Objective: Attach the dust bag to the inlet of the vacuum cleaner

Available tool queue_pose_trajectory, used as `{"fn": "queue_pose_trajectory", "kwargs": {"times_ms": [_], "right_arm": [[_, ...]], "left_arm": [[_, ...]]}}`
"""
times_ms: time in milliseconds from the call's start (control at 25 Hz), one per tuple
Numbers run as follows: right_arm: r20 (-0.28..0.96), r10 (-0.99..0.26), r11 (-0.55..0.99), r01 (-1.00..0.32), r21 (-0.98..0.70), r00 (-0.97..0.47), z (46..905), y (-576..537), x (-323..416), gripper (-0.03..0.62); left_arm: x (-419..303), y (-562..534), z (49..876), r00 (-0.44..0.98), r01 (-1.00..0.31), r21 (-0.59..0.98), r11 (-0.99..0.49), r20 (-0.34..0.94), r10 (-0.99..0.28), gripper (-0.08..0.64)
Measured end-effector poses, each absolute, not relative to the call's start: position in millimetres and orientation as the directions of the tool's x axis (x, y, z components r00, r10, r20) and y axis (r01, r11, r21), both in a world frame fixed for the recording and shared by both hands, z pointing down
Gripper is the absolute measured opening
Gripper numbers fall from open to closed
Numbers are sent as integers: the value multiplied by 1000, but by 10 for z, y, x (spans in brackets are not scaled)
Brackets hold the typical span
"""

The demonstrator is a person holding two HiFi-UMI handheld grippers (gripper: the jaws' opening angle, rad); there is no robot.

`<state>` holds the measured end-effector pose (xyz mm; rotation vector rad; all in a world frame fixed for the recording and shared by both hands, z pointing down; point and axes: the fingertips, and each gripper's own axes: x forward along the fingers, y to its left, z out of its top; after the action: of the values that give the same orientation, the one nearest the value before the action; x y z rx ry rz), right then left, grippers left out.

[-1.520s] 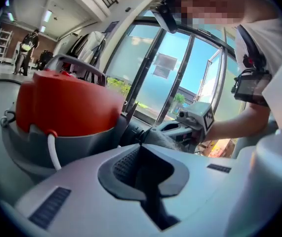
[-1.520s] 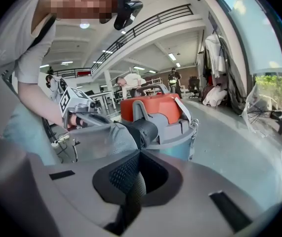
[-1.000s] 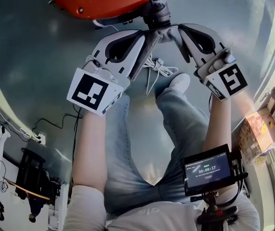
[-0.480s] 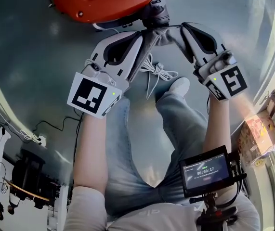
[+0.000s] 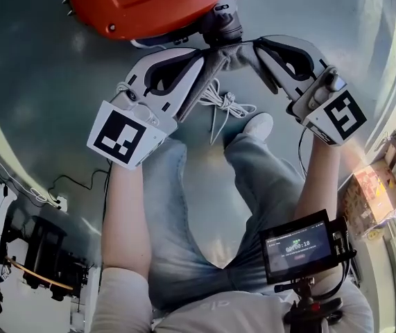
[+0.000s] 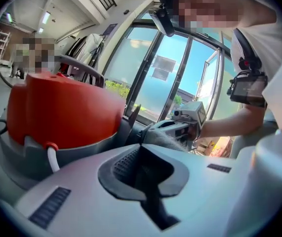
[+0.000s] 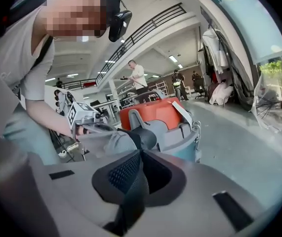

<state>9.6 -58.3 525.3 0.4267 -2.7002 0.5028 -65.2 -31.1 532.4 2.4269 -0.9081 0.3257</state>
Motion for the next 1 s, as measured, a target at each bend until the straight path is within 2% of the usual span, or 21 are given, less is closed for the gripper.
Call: {"fn": "queue_pose_trajectory", "kwargs": {"times_ms": [200,360,480,560,680,720,800,840,920,1000], "right_arm": [[387,-252,890,-370,-266,-887,5257,-717,80,8],[390,-323,859,-440,-260,-862,5334,-800,67,8],[390,-337,862,-448,-238,-857,5318,-805,16,8],[362,-350,833,-464,-302,-864,5328,-838,57,8],[260,-480,739,-546,-396,-838,5059,-982,364,8],[241,-511,727,-565,-390,-825,4958,-1007,484,11],[302,-511,755,-588,-289,-805,4899,-906,666,12],[360,-500,775,-593,-220,-787,4915,-783,743,42],[474,-475,808,-581,-99,-742,4960,-520,871,168],[589,-437,846,-533,13,-680,5057,-384,944,218]], "left_arm": [[-657,-404,5353,689,-713,256,-653,432,-582,8],[-669,-505,5408,649,-760,372,-533,388,-655,8],[-698,-508,5427,630,-776,353,-522,422,-651,8],[-667,-523,5432,651,-759,372,-534,409,-640,8],[-788,-503,5209,673,-730,441,-522,336,-659,9],[-946,-513,5077,662,-727,476,-495,294,-690,9],[-1284,-469,4857,626,-748,474,-464,274,-730,11],[-1376,-374,4798,621,-768,428,-476,314,-718,24],[-1341,-98,4794,615,-785,276,-555,465,-638,97],[-1121,181,4915,589,-732,132,-669,616,-523,227]]}}
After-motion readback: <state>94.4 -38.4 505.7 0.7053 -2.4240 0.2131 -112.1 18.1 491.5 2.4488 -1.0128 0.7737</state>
